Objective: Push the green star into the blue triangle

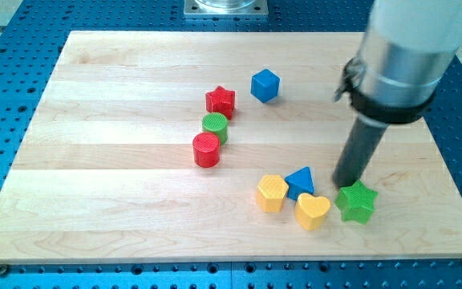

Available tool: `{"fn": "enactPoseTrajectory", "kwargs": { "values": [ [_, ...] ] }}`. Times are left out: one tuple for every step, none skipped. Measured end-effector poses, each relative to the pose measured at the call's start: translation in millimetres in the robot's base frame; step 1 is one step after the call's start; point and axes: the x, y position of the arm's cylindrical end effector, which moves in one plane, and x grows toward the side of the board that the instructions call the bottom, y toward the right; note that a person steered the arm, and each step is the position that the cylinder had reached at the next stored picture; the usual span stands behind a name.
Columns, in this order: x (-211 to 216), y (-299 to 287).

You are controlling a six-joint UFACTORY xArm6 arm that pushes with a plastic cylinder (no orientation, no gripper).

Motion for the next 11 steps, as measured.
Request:
{"fn": "enactPoseTrajectory", "kwargs": {
  "values": [
    [36.5,54.9],
    [102.1,-46.0],
    [90.5,-53.8],
    [89.5,-56.1],
    [89.5,-56.1],
    [89.5,-36.4],
    [48.6,-34.1],
    [21.3,-57.3],
    [-0.8,-63.3],
    [-17.8,-28.4],
    [-18.0,37.4]
  ]
}}
